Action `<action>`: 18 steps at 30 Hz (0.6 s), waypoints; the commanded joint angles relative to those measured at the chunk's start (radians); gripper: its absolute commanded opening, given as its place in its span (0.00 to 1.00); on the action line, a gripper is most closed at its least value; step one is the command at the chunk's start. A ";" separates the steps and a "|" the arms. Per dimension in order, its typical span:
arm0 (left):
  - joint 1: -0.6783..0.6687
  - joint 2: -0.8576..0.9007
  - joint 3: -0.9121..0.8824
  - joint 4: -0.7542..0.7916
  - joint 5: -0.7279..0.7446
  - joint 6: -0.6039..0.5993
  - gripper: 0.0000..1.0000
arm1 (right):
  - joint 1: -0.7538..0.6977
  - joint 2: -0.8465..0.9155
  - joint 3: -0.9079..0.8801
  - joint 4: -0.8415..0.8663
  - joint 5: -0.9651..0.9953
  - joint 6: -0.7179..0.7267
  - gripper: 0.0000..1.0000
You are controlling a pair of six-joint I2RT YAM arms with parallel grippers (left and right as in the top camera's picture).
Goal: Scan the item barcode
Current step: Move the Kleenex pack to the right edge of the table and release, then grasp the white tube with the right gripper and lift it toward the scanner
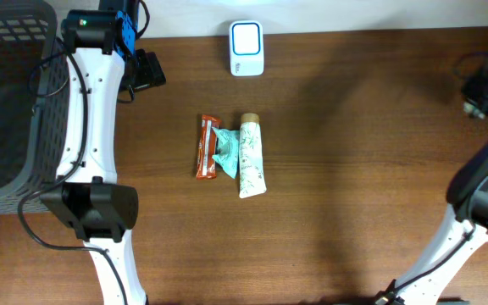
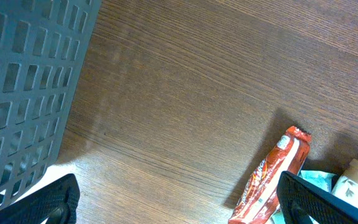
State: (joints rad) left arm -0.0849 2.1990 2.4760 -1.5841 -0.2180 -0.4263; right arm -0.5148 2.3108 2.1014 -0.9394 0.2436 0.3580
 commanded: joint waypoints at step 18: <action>-0.005 -0.010 0.006 0.000 -0.011 0.009 0.99 | 0.634 0.003 -0.030 -0.258 -0.724 -0.272 1.00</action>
State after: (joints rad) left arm -0.0849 2.1990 2.4760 -1.5841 -0.2180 -0.4263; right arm 0.0124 2.3112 2.0792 -1.2053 -0.5747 0.1169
